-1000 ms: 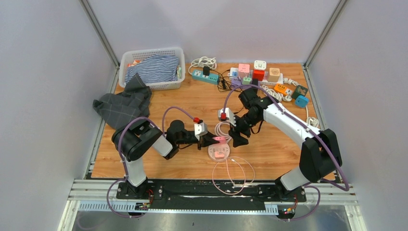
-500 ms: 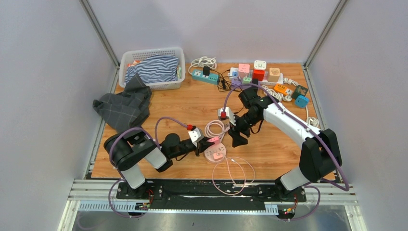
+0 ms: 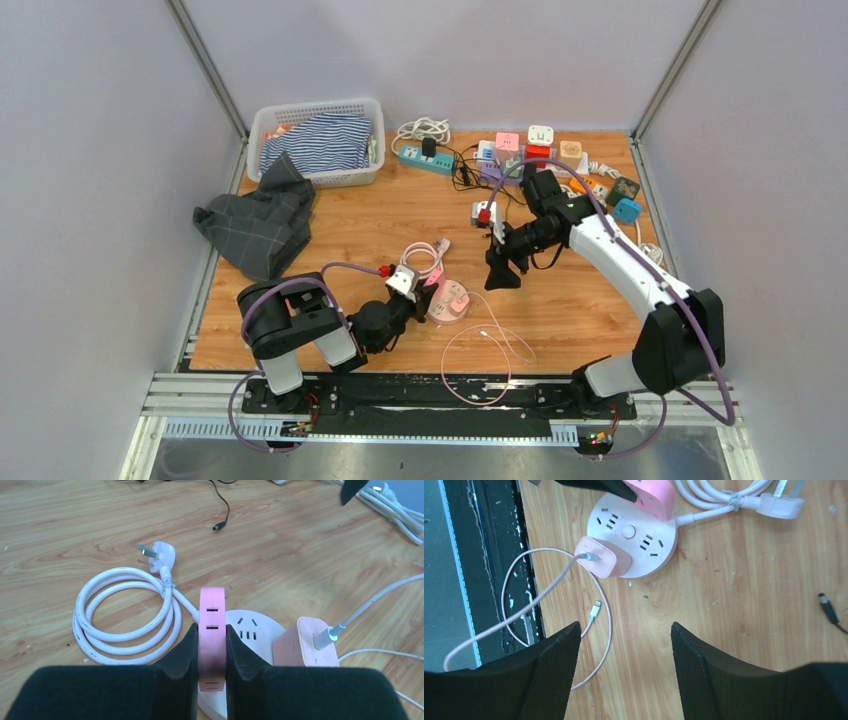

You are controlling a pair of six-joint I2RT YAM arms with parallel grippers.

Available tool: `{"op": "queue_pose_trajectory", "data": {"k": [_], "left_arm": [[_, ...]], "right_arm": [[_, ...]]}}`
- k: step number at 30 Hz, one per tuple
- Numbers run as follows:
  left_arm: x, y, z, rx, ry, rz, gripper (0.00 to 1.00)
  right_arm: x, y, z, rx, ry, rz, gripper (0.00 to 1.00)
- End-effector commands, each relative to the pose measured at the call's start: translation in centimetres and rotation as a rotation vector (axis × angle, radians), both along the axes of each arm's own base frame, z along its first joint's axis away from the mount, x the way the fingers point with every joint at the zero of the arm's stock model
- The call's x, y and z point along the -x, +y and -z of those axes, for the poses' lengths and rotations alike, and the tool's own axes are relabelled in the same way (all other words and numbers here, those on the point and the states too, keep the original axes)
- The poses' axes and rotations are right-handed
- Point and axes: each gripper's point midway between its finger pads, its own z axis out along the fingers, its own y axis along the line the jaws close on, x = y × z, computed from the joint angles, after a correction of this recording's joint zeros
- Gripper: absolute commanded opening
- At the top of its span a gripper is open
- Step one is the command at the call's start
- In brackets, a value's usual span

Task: Pull the plug off the socket
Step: Remove the plug from the socket.

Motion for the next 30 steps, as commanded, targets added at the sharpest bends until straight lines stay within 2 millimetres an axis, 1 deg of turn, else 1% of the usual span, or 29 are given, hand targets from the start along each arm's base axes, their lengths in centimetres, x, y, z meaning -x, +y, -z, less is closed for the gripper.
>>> {"op": "queue_pose_trajectory", "data": {"k": [1, 6, 7, 8, 9, 11, 12, 14, 18, 20, 23, 26, 30], "left_arm": [[-0.6, 1.8, 1.2, -0.016, 0.029, -0.167, 0.0], [0.5, 1.8, 1.2, -0.023, 0.025, -0.202, 0.0], [0.7, 1.7, 1.2, -0.023, 0.023, -0.209, 0.0], [1.0, 1.6, 1.2, -0.022, 0.023, -0.213, 0.0], [1.2, 1.6, 1.2, -0.021, 0.026, -0.231, 0.0], [1.5, 1.4, 1.5, -0.024, 0.038, -0.259, 0.0], [1.6, 1.4, 1.6, -0.025, 0.044, -0.28, 0.0], [1.7, 1.3, 2.0, -0.016, 0.068, -0.32, 0.0], [1.8, 0.9, 2.9, 0.014, 0.125, -0.347, 0.0], [1.9, 0.6, 3.2, 0.024, 0.142, -0.347, 0.0], [2.0, 0.2, 3.6, 0.036, 0.156, -0.356, 0.0], [2.2, -0.2, 3.7, 0.038, 0.158, -0.356, 0.0], [2.3, 0.0, 3.6, 0.031, 0.141, -0.383, 0.0]], "right_arm": [[2.0, 0.9, -3.1, -0.145, -0.055, -0.084, 0.7], [2.9, 1.2, -5.0, -0.214, -0.121, -0.12, 0.71], [3.0, 1.3, -5.1, -0.226, -0.133, -0.125, 0.73], [3.2, 1.3, -5.1, -0.238, -0.142, -0.13, 0.79], [3.7, 1.4, -4.9, -0.251, -0.145, -0.145, 0.82], [4.4, 1.6, -4.0, -0.245, -0.165, -0.174, 0.88], [4.1, 1.8, -3.3, -0.218, -0.181, -0.154, 0.91], [3.2, 1.9, -1.8, -0.156, -0.224, -0.119, 0.93], [1.4, 2.2, 0.0, -0.051, -0.231, -0.036, 0.92], [1.2, 2.6, 1.0, -0.01, -0.244, -0.029, 0.91], [0.4, 2.8, 2.4, 0.058, -0.257, 0.008, 0.91], [0.3, 3.1, 3.9, 0.115, -0.239, 0.014, 0.9], [0.2, 3.2, 5.5, 0.179, -0.219, 0.015, 0.89]]}}
